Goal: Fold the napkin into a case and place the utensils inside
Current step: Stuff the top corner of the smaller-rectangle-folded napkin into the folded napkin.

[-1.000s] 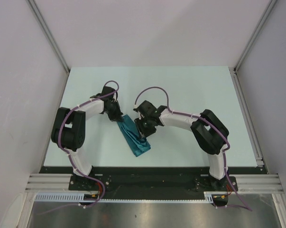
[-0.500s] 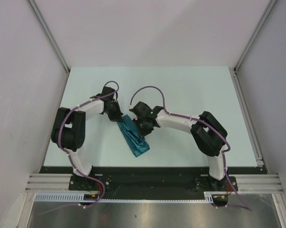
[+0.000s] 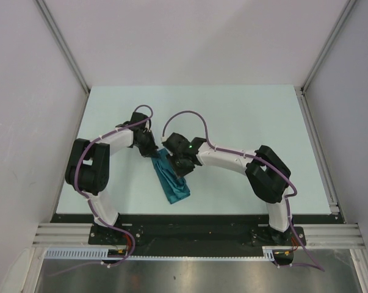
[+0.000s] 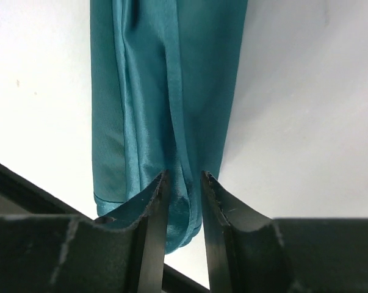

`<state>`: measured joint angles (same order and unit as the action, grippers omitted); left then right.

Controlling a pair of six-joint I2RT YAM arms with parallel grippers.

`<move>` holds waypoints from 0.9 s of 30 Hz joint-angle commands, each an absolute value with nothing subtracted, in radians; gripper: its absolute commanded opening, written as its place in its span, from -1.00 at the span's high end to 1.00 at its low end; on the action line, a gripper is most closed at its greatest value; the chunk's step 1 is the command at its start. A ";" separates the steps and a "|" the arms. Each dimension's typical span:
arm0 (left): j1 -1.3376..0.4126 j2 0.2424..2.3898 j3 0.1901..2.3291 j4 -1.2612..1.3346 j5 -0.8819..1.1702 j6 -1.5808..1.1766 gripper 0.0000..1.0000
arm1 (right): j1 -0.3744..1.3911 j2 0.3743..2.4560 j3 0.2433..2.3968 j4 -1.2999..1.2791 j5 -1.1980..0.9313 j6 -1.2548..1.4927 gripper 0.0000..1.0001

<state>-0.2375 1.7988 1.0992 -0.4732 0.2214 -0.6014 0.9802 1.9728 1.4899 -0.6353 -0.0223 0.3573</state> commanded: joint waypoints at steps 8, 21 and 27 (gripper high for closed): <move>-0.233 1.758 1.089 -0.465 0.244 -0.586 0.92 | 0.986 1.957 1.546 -0.689 0.018 0.341 0.35; -0.233 1.752 1.094 -0.468 0.245 -0.586 0.92 | 0.991 1.991 1.529 -0.667 -0.026 0.331 0.40; -0.233 1.750 1.094 -0.471 0.244 -0.586 0.92 | 0.992 2.005 1.520 -0.666 -0.025 0.331 0.38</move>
